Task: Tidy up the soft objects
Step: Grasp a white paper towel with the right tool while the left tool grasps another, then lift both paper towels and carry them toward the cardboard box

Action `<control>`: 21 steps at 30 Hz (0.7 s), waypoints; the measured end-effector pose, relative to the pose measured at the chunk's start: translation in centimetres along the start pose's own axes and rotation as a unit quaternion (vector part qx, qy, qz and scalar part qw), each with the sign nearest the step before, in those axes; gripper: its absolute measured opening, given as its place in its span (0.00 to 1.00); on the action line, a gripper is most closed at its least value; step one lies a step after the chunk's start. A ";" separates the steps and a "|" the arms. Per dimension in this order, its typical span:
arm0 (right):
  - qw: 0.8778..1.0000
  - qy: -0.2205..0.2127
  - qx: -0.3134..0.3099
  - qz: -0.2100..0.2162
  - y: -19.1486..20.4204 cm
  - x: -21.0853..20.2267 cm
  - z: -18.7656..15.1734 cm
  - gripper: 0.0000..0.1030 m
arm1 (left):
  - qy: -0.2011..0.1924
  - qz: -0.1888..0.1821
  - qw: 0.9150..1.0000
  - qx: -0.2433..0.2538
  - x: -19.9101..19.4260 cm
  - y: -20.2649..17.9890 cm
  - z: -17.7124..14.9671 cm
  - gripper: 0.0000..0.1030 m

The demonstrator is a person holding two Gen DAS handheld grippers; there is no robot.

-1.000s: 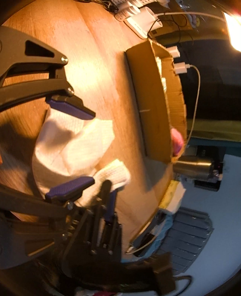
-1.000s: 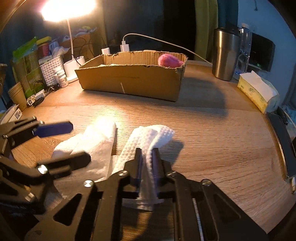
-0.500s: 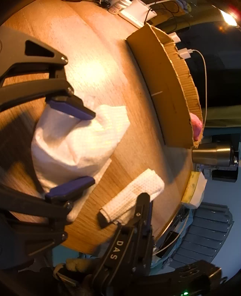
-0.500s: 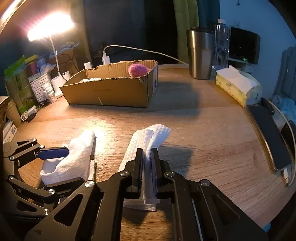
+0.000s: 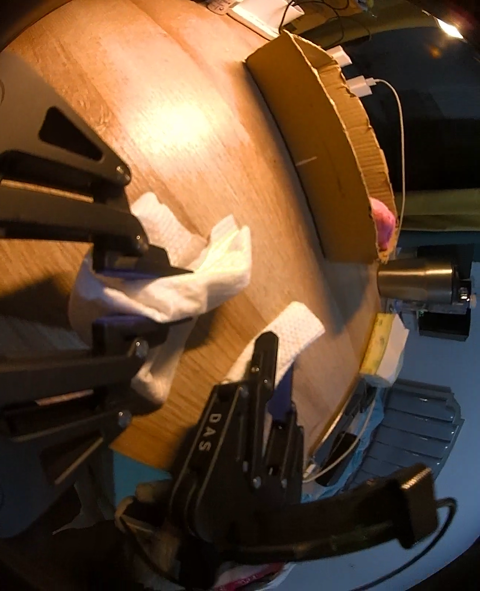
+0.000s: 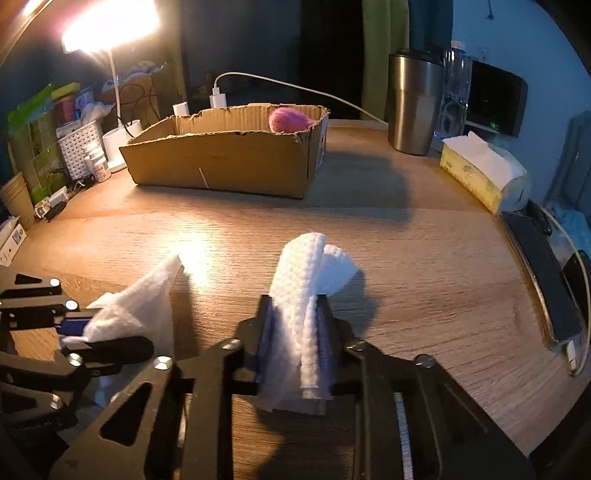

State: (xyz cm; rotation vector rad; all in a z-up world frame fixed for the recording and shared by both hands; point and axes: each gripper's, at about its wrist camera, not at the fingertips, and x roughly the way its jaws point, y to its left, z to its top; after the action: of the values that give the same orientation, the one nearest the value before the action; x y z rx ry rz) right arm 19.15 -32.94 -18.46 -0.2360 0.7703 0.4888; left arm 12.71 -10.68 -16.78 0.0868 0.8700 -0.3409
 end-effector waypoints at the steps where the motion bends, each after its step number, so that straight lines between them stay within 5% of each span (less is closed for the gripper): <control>1: 1.000 -0.001 -0.001 0.001 0.0 -0.1 0.1 0.17 | -0.003 -0.004 1.000 -0.003 -0.3 0.2 -0.1 0.14; 21: 0.997 -0.068 -0.018 0.019 1.8 -4.8 4.7 0.16 | -0.112 0.021 0.990 -0.077 -8.4 6.3 1.4 0.14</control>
State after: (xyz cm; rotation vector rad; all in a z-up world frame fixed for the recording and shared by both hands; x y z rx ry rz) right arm 18.12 -31.19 -11.79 -0.2198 0.6338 0.5488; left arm 10.78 -2.84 -9.87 -0.0759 0.6682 -0.2370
